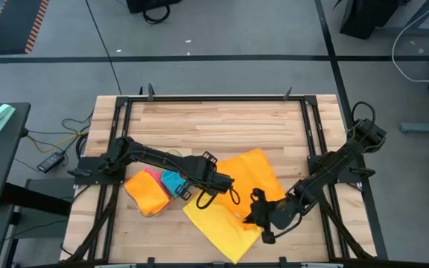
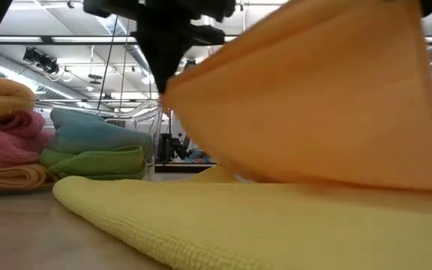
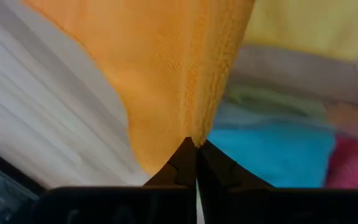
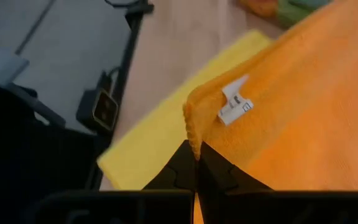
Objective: Fold microfiber towels
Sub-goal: Fold the orange microfiber cloth
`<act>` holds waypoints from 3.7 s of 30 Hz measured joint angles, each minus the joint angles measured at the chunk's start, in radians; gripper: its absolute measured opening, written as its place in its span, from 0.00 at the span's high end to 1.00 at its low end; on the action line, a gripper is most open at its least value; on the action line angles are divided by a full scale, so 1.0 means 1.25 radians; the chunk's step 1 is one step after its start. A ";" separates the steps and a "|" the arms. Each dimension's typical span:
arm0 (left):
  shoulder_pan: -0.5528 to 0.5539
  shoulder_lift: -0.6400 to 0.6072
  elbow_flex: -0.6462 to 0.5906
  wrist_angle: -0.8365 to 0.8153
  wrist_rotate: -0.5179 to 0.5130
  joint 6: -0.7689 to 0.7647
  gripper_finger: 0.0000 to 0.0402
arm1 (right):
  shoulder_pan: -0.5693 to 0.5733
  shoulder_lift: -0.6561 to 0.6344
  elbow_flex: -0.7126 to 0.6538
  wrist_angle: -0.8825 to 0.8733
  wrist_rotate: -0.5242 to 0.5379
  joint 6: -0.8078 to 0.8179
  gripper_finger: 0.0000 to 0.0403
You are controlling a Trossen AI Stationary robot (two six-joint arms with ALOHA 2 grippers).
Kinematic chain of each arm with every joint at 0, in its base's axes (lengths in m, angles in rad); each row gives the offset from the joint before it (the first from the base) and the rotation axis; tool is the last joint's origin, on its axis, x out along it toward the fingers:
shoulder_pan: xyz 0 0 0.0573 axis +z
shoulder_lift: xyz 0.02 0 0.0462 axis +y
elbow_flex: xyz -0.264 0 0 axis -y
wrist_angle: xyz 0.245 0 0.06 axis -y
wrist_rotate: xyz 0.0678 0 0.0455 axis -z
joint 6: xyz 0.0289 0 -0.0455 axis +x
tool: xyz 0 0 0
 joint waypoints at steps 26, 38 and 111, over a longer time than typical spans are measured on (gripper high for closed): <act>0.075 -0.053 0.008 0.173 0.076 0.170 0.98 | -0.007 -0.078 0.069 -0.342 -0.025 0.050 0.98; 0.149 0.080 0.007 0.347 0.035 0.273 0.98 | -0.011 -0.047 0.036 -0.470 -0.048 0.233 0.98; 0.216 0.249 0.009 0.818 -0.074 0.587 0.76 | 0.012 0.054 -0.051 -0.411 0.028 0.446 0.83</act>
